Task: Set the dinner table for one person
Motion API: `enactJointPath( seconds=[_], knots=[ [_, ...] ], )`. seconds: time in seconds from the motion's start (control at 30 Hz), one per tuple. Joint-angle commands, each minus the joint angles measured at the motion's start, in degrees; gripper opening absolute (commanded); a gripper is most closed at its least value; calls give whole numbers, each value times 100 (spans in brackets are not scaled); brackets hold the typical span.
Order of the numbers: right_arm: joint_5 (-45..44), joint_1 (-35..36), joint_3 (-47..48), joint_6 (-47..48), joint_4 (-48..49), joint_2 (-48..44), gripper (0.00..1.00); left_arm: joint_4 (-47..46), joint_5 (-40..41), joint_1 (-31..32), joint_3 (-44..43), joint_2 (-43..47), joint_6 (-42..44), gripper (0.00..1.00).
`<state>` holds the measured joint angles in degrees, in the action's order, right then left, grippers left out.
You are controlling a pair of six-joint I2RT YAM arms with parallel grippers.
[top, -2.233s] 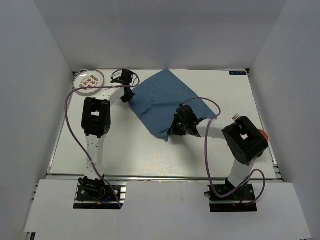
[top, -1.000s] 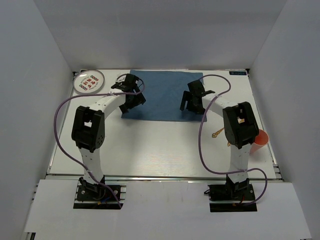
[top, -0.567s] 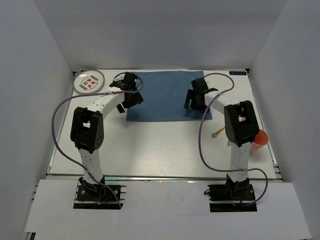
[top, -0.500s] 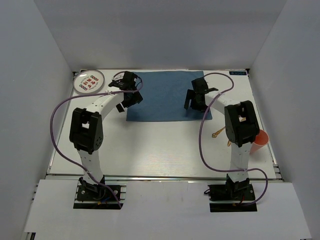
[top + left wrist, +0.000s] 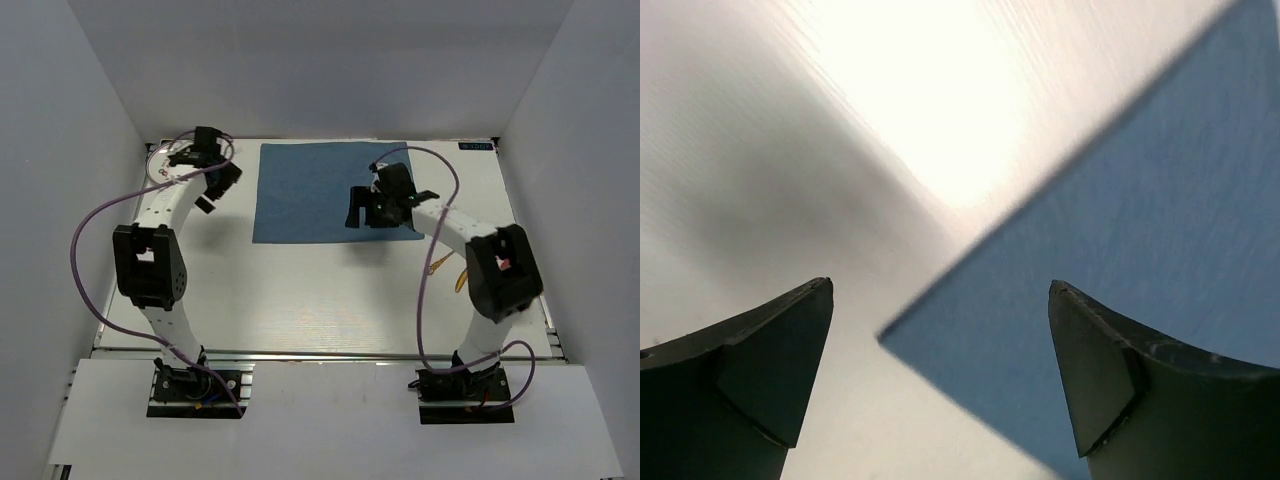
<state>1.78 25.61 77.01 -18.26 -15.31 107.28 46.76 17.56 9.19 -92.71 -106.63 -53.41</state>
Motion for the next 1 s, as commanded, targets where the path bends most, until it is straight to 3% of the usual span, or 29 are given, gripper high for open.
enactJointPath(
  seconds=[0.0, 0.03, 0.07, 0.1, 0.2, 0.43, 0.53, 0.6, 0.77, 0.87, 0.97],
  knots=[
    [1722, 93, -1177, -204, 1229, -1216, 89, -374, -436, -821, 153, 160, -625, 98],
    [2094, 129, -1502, -256, 1458, -1680, 89, -674, -603, -970, 348, 203, -723, 98],
    [2498, 138, -2114, -370, 2340, -1911, 89, -964, -970, -1268, 559, 265, -889, 98],
    [3425, 173, -2425, -441, 2766, -2078, 89, -1437, -1078, -1401, 761, 326, -986, 98],
    [4424, 304, -3103, -731, 3561, -2580, 89, -2046, -1176, -1762, 1114, 187, -1259, 98],
    [4647, 673, -3983, -907, 3974, -3792, 89, -2855, -1220, -2307, 868, -507, -1567, 98],
    [4744, 770, -4132, -977, 4019, -3961, 89, -3874, -1684, -2518, 1132, -883, -1637, 98],
    [4700, 806, -4159, -943, 3896, -4100, 89, -3895, -2078, -2571, 870, -1236, -1708, 98],
    [4612, 814, -4186, -837, 3633, -4497, 89, -4420, -1994, -2694, 859, -1703, -1743, 98],
    [4403, 814, -3967, -565, 3220, -4602, 89, -4344, -1844, -2694, 702, -1939, -1691, 91],
    [4095, 780, -3983, -503, 3131, -4804, 89, -4333, -1589, -2694, 508, -2133, -1682, 78]
  ],
)
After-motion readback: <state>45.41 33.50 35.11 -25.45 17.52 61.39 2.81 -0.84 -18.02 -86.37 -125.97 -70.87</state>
